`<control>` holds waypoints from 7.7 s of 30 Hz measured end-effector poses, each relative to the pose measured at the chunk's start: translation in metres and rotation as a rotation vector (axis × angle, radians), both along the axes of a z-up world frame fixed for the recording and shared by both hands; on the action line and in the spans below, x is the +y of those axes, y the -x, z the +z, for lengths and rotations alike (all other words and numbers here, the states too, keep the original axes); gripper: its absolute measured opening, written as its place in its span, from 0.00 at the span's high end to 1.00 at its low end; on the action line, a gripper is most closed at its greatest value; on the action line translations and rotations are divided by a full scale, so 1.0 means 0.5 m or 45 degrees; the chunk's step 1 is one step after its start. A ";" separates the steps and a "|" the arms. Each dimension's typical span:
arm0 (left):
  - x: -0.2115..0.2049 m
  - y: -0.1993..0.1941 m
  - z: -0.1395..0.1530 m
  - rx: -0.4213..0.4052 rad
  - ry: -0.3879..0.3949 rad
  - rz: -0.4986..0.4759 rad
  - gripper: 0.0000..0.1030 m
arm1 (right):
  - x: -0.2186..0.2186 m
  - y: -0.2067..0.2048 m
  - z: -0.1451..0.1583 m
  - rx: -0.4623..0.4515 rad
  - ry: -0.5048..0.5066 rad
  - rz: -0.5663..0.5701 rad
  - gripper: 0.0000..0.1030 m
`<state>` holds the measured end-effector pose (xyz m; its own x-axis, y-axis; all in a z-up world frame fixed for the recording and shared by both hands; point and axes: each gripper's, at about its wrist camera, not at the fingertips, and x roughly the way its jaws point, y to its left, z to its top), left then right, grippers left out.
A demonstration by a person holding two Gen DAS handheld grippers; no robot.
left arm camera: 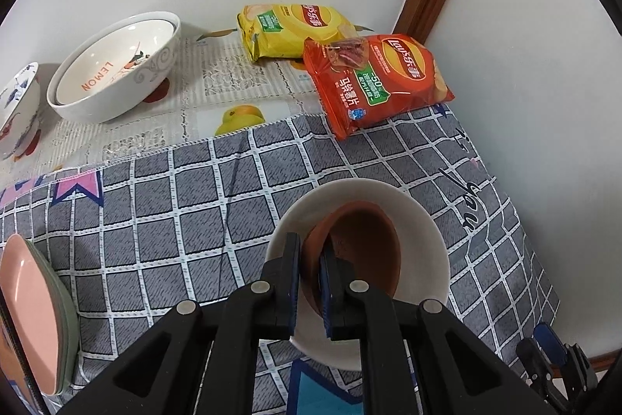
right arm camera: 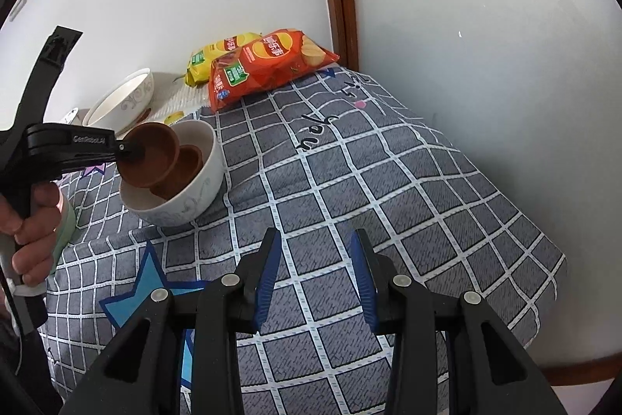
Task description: Organize plates and bowls
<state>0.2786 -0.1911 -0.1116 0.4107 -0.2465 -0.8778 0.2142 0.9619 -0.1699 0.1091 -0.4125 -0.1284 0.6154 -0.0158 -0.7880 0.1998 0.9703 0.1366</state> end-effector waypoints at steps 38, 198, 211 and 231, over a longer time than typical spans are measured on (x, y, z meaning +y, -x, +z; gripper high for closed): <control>-0.038 0.007 -0.025 -0.024 -0.108 0.044 0.87 | -0.005 -0.098 -0.012 -0.007 -0.042 0.293 0.64; 0.069 -0.017 -0.016 0.104 -0.036 -0.082 0.67 | 0.112 -0.220 0.024 0.050 -0.111 0.220 0.64; 0.048 -0.030 -0.064 0.168 -0.137 -0.077 0.63 | 0.106 -0.274 -0.043 0.178 -0.124 0.189 0.64; 0.039 -0.041 -0.089 0.148 -0.209 -0.057 0.49 | 0.120 -0.302 -0.084 0.271 -0.045 0.167 0.64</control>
<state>0.2991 -0.1715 -0.1562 0.2958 -0.1117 -0.9487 0.2452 0.9687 -0.0376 0.2598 -0.3527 -0.1702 0.4304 0.0831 -0.8988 0.1008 0.9851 0.1394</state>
